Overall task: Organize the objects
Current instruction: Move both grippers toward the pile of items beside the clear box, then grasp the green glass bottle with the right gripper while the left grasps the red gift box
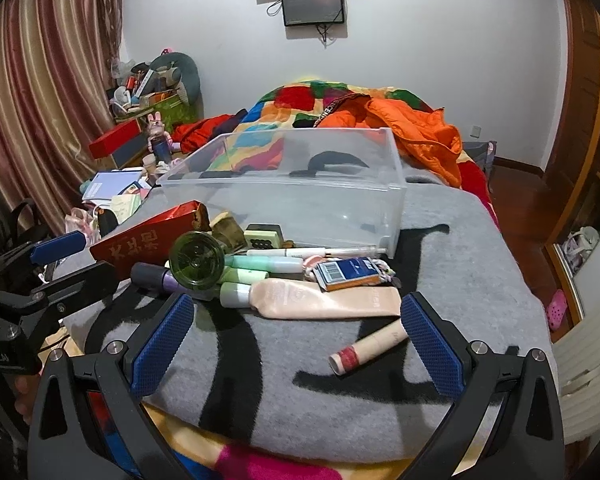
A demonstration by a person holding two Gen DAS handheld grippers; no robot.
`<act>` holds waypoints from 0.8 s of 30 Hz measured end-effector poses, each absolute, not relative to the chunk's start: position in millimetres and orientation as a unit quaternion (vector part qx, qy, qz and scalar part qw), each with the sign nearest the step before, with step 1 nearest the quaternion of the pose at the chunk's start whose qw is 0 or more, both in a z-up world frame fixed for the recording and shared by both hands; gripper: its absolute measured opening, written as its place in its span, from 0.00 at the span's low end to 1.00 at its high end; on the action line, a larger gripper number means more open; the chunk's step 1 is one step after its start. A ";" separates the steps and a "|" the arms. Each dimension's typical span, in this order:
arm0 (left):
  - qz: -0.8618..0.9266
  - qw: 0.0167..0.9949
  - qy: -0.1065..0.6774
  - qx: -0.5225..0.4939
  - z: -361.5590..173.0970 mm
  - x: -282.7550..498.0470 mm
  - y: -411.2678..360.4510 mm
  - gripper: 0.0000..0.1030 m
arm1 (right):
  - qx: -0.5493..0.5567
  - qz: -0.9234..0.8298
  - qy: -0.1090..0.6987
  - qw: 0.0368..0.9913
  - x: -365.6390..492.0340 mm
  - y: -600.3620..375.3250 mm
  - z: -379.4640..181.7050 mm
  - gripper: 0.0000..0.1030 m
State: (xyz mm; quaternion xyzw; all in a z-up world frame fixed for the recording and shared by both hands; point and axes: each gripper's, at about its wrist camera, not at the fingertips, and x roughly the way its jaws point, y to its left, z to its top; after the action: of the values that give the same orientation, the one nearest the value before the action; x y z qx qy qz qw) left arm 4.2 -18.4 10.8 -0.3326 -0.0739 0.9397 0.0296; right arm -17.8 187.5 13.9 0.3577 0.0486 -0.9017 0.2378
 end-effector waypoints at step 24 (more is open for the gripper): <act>0.918 0.069 -0.020 -0.389 -12.7 -71.7 -57.9 0.74 | 0.394 -0.860 0.043 0.321 -56.2 126.6 -10.5 0.73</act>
State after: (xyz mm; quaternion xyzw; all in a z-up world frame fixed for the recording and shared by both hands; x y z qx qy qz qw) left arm -71.7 -57.9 -12.7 -0.3894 -0.0205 0.9183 0.0686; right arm -56.2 126.6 -10.5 0.3944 0.0429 -0.8601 0.3206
